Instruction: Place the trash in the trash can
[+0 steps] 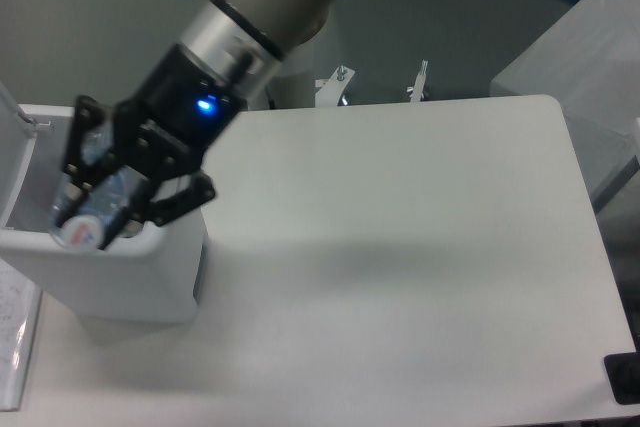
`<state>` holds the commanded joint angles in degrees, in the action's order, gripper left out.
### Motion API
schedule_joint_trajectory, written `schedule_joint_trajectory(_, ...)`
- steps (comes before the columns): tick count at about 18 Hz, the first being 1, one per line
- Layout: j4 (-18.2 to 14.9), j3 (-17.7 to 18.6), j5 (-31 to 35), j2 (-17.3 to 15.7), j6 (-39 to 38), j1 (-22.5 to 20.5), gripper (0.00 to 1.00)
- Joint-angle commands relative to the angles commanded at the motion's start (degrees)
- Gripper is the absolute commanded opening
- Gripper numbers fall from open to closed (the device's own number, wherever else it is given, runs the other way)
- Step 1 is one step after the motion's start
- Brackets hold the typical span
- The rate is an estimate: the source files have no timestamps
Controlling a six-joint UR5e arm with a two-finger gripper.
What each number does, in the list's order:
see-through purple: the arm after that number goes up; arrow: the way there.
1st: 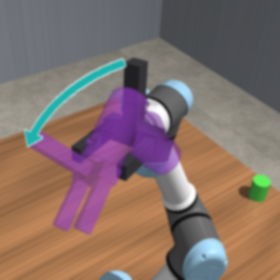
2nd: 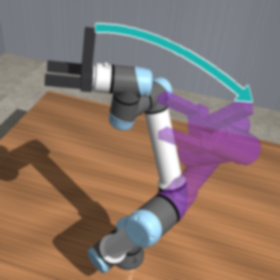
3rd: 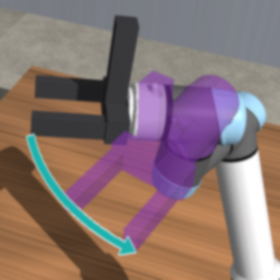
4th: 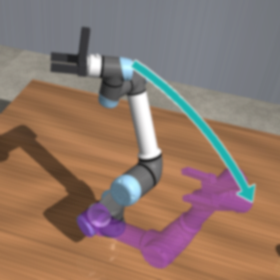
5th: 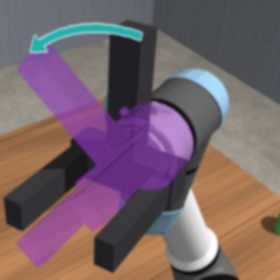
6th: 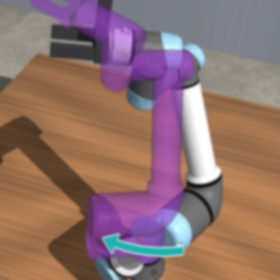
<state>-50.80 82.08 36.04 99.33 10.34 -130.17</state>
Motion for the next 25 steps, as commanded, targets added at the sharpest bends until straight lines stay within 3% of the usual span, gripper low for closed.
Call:
schedule_joint_trajectory(3,0.0,2.73,0.09,-2.47,6.42,0.88,0.08)
schedule_joint_trajectory(5,0.09,4.14,0.09,-3.26,9.42,0.88,0.32)
schedule_joint_trajectory(6,0.09,4.66,0.17,-3.44,10.13,0.88,0.55)
schedule_joint_trajectory(7,0.09,5.02,0.26,-3.7,10.83,0.88,0.72)
schedule_joint_trajectory(8,0.09,5.46,0.35,-3.79,11.36,0.88,0.8)
schedule_joint_trajectory(9,0.09,5.72,0.35,-3.88,11.63,0.88,0.95)
schedule_joint_trajectory(10,0.0,5.81,0.35,-4.05,11.63,0.88,1.0)
schedule_joint_trajectory(14,-0.18,5.73,2.28,-3.88,11.54,-0.86,1.0)
schedule_joint_trajectory(22,0.0,5.2,2.46,-3.18,13.9,-20.63,1.0)
schedule_joint_trajectory(25,-0.26,5.81,3.68,-0.2,19.44,-25.56,1.0)
